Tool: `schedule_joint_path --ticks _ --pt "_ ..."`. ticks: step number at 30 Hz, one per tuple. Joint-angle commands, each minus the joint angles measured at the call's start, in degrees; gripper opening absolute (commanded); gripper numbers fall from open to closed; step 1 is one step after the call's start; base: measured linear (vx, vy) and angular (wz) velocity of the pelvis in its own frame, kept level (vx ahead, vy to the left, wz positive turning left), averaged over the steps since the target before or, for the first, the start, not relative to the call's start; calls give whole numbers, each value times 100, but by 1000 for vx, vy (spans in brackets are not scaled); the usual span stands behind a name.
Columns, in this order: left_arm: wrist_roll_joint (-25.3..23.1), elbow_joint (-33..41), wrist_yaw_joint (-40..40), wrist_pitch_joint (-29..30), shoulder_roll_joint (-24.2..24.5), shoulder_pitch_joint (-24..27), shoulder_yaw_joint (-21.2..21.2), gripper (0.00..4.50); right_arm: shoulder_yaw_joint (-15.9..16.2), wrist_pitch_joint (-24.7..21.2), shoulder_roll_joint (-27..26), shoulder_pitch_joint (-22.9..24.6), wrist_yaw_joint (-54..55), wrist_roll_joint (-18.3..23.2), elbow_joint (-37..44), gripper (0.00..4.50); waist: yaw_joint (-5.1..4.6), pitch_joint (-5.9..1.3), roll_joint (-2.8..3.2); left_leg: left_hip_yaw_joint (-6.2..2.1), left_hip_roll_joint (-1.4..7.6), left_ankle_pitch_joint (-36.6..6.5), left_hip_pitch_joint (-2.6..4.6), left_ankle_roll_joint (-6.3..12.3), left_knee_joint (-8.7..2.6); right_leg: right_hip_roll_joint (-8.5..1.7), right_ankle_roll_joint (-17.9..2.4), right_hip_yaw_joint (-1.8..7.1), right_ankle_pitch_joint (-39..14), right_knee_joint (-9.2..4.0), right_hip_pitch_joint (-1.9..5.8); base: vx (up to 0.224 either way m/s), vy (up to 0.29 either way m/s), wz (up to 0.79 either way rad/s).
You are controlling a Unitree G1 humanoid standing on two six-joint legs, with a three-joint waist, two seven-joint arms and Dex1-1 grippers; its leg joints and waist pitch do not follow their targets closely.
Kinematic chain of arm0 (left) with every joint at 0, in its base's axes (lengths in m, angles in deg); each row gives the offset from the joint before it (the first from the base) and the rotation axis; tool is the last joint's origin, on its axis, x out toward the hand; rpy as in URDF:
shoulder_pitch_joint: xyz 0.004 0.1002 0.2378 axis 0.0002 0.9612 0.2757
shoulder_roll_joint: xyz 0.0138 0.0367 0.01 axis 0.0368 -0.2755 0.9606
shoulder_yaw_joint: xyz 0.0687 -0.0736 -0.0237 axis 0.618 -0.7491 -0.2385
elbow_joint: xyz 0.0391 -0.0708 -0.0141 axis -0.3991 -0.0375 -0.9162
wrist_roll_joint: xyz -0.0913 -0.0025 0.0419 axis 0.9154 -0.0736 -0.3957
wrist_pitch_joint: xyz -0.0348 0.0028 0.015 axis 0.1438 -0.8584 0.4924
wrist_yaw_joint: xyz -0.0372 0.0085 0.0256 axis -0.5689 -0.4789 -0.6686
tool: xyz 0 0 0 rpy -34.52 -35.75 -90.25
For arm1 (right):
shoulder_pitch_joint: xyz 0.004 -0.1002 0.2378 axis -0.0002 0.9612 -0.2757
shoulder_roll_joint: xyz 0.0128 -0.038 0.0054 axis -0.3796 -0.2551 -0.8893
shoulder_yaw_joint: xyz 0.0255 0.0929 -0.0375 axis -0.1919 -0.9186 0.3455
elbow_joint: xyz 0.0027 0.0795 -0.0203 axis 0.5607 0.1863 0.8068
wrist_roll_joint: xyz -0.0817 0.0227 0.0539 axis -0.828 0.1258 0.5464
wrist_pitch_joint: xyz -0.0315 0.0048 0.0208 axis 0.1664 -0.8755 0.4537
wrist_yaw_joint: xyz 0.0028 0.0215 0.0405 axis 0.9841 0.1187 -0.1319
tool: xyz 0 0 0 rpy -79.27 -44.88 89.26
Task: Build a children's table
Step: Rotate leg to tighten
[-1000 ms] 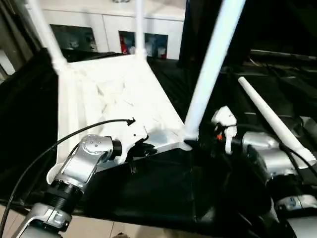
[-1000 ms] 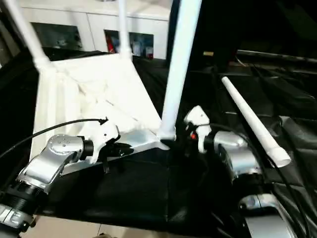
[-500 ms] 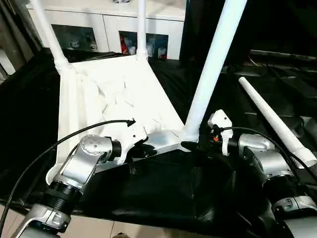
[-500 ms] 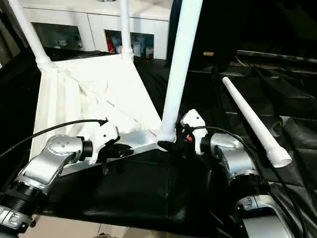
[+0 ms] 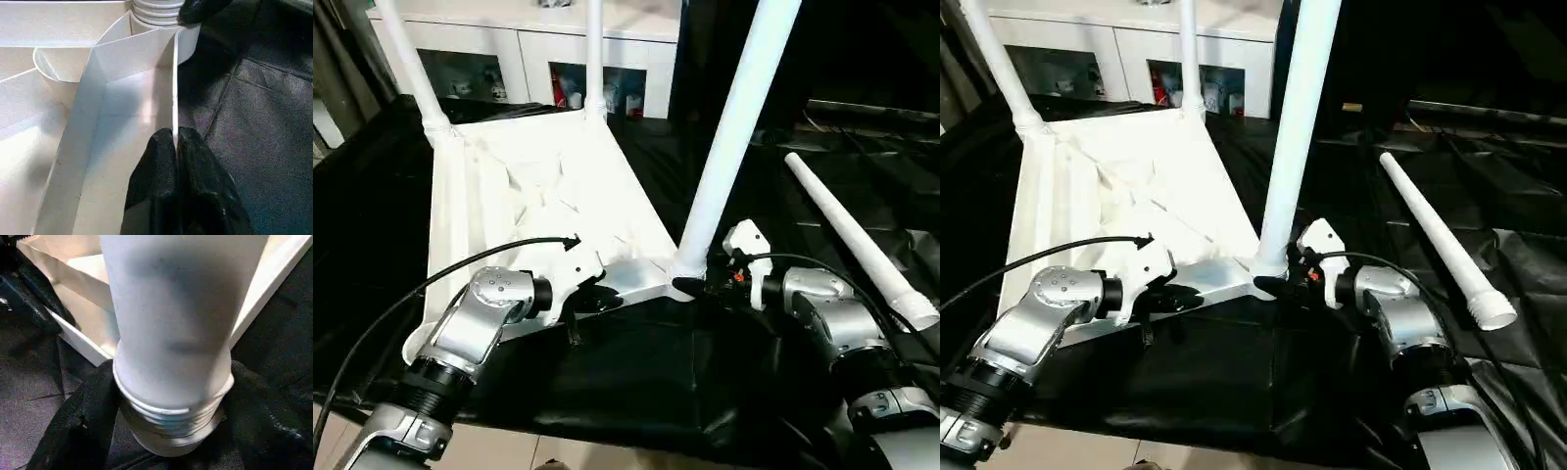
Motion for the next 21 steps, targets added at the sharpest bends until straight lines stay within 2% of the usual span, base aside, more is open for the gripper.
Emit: schedule_joint_path --ticks 1,6,13,15,16,17,20,21 --pt "265 390 217 -183 -107 -45 40 0 -2 42 -36 -42 -2 38 -23 279 -21 -416 -22 -129 349 -323 86 521 -327 -430 -1570 292 65 -303 334 0 0 0" --pt "269 399 227 -179 -97 -28 42 0 4 19 -56 18 -12 56 13 277 -31 -411 -14 -131 349 -404 90 459 -333 -431 -1552 296 -17 -314 330 0 0 0" --pt "184 249 -79 -128 -246 -111 -8 0 -145 -98 -221 11 286 151 -55 277 -49 -419 -29 -132 342 -316 79 500 -323 -433 -1567 299 77 -296 334 0 0 0" --pt "-119 -206 -872 104 -569 -382 -73 0 -337 -173 -558 -90 1251 65 -402 277 -84 -404 -38 -127 333 -377 93 450 -331 -433 -1549 309 -88 -335 313 0 0 0" --pt "-119 -206 -872 104 -569 -382 -73 0 -337 -173 -558 -90 1251 65 -402 276 -95 -400 -39 -127 330 -415 91 406 -336 -439 -1537 312 -186 -342 316 0 0 0" --pt "-273 -465 -1352 218 -777 -539 -117 0 -435 -217 -769 -165 1866 3 -619 276 -91 -399 -43 -137 327 -498 91 317 -345 -454 -1490 310 -391 -363 334 0 0 0" --pt "-378 -871 -2082 434 -1256 -819 -198 0 -819 -369 -1245 -426 3476 40 -1173 276 -149 -370 -19 -139 309 -785 132 49 -378 -442 -1334 321 -951 -439 287 0 0 0" --pt "-419 -996 -2282 481 -1404 -906 -195 0 -888 -352 -1388 -497 3896 34 -1325 276 -146 -379 -17 -154 310 -807 133 2 -381 -452 -1313 312 -1010 -437 307 0 0 0"
